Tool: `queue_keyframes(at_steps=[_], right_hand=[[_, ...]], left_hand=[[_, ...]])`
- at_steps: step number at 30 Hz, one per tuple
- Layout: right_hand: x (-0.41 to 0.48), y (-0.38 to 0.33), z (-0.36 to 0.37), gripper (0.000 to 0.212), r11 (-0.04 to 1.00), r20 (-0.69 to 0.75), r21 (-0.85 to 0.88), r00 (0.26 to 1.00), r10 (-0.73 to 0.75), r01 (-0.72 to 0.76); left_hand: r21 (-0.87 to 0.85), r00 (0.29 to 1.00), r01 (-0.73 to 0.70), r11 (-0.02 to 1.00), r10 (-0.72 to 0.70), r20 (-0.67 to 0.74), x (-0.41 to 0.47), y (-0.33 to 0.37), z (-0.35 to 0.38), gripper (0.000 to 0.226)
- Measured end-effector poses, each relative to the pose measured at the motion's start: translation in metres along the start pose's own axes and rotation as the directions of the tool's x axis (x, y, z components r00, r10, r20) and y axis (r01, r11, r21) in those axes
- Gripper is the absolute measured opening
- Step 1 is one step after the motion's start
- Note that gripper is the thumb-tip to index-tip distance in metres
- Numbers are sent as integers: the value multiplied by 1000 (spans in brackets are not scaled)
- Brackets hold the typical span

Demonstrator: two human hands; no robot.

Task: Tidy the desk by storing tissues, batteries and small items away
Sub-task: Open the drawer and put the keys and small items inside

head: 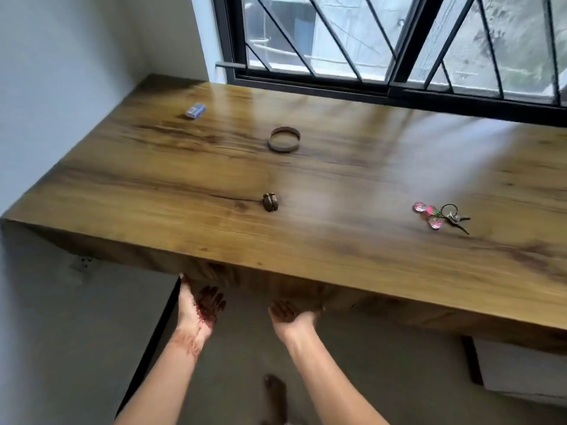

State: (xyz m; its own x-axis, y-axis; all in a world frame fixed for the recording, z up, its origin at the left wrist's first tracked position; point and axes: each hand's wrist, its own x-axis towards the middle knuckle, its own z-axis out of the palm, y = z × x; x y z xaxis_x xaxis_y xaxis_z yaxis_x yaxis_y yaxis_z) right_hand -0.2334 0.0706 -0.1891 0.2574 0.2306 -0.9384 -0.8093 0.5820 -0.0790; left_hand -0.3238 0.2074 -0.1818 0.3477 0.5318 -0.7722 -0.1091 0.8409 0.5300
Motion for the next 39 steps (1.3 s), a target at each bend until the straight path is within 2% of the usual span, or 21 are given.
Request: queue_keyframes(at_steps=[3,8,12,17,18,20,21,25,28,30,33,34,35,36,37,38,39], right_hand=[[19,7,4,63,994,65,95,997,41,-47],[39,17,17,88,982,41,184,998,-51,43],[47,17,16,91,972,44,232,998,-54,42],[49,16,13,95,976,80,213,995,-55,37],[48,16,13,95,977,86,211,995,-60,40],[46,18,9,96,976,76,215,995,-57,40],[44,20,7,96,976,62,215,997,-55,40],[40,30,-9,97,982,61,182,996,-62,50],[42,33,-19,93,995,43,86,998,-56,52],[36,39,-24,82,998,55,-7,997,-61,61],[13,54,-26,49,958,105,-266,991,-84,110],[1,61,-26,41,893,132,-414,982,-133,176],[-12,67,-25,34,767,177,-568,954,-241,298],[-22,71,-25,27,559,264,-689,878,-399,461],[-34,75,-24,20,286,411,-731,734,-541,620],[-46,78,-23,16,-3,585,-679,539,-606,734],[-59,80,-22,14,-268,729,-568,326,-602,778]], left_hand=[[-104,999,35,994,-36,-10,30,6,-3,90],[-274,992,92,957,-63,112,68,18,-10,103],[-401,980,137,906,-66,187,71,22,-9,96],[-403,982,125,906,-56,180,69,23,-9,75],[-403,981,124,907,-51,186,67,23,-9,79],[-385,983,126,914,-64,171,63,21,-14,99],[-360,985,126,924,-74,155,59,20,-18,100],[-210,989,115,971,-92,117,50,17,-39,83],[-156,983,99,983,-72,171,37,21,-48,84],[-103,984,96,990,-79,157,30,26,-54,73],[142,992,102,985,-110,55,22,29,-58,50],[253,994,96,963,-108,33,16,30,-56,38],[365,997,53,930,-69,30,6,31,-51,28],[494,998,-52,868,35,43,-4,31,-45,23],[631,975,-213,746,202,90,-14,33,-40,22],[747,899,-389,539,401,178,-26,35,-37,23],[788,763,-540,295,567,310,-36,37,-34,20]])
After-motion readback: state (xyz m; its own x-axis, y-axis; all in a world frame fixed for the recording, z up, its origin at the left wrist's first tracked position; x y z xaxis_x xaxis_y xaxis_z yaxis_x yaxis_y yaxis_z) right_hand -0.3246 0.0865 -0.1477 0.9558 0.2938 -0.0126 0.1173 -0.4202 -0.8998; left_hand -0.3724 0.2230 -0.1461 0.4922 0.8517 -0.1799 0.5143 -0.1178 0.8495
